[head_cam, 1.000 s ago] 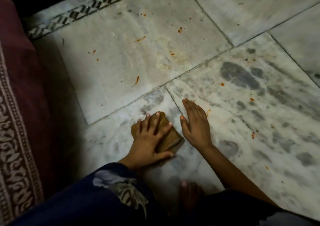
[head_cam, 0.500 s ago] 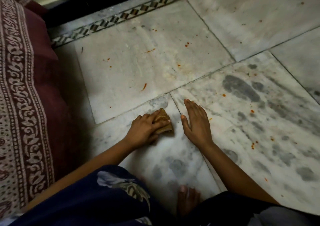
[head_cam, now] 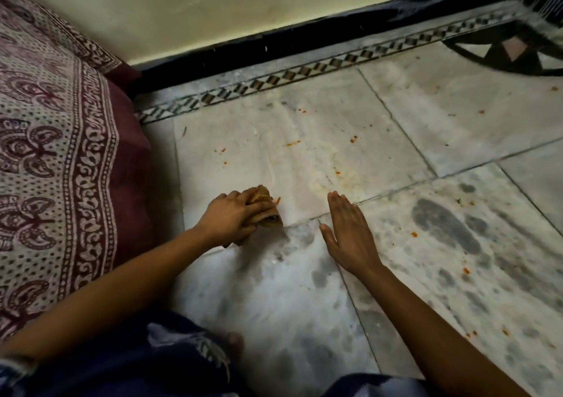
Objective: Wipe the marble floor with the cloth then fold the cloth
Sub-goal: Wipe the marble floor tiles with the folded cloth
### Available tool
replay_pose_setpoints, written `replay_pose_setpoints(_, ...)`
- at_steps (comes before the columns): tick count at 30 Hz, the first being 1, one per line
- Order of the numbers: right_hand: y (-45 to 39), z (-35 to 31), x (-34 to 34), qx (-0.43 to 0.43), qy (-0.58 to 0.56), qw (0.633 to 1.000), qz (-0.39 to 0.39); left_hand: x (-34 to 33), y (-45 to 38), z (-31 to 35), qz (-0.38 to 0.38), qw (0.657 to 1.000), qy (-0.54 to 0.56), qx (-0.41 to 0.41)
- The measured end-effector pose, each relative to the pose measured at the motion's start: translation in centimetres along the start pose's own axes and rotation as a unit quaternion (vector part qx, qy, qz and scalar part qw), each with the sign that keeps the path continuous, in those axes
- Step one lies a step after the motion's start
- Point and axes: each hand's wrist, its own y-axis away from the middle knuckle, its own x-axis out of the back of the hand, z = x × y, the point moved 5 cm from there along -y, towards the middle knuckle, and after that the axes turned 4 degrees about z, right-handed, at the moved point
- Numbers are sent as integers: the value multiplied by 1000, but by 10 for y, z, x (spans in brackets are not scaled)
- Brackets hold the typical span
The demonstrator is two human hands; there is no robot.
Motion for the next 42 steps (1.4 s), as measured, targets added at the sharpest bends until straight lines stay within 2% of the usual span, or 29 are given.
replay_pose_setpoints(3, -11, 1, -21, 2, 18, 1000, -18, -18, -20, -24, -18, 999, 3, 51)
replay_pose_setpoints(7, -18, 4, -47, -5, 39, 999, -37, -42, -63, -20, 20, 991, 83, 104)
replay_pose_setpoints(9, -18, 7, -61, -22, 41, 998, -50, -59, -72, -1, 16, 993, 82, 83)
replay_pose_setpoints(12, -10, 12, -71, -34, 47, 997, -60, -71, -46, 21, 34, 996, 87, -1)
replay_pose_setpoints(15, -11, 10, -75, -71, 36, 995, -55, -77, -15, -9, 59, 994, 80, -50)
replay_pose_setpoints(17, -16, 2, -75, -102, 26, 993, -44, -77, -15, -45, 53, 994, 97, 4)
replay_pose_setpoints(19, -22, -11, -73, -96, 31, 994, -47, -70, -36, -68, 25, 993, 95, 60)
replay_pose_setpoints(22, -28, -21, -68, -61, 59, 993, -79, -67, -75, -60, -28, 991, 95, 88)
replay_pose_setpoints(26, -32, -21, -57, -76, 70, 991, -87, -76, -52, -10, -50, 994, 95, -10)
replay_pose_setpoints(29, -36, -14, -58, -73, 78, 990, -97, -82, -7, -22, -29, 994, 87, -59)
replay_pose_setpoints(33, -36, -4, -79, -54, 78, 989, -116, -77, -18, -77, -34, 996, 68, 44)
replay_pose_setpoints(37, -30, -5, -94, -83, 62, 992, -74, -70, -66, -59, -40, 990, 78, 108)
replay_pose_setpoints(42, -28, -2, -95, -77, 73, 993, -56, -82, -26, -14, -9, 996, 84, 3)
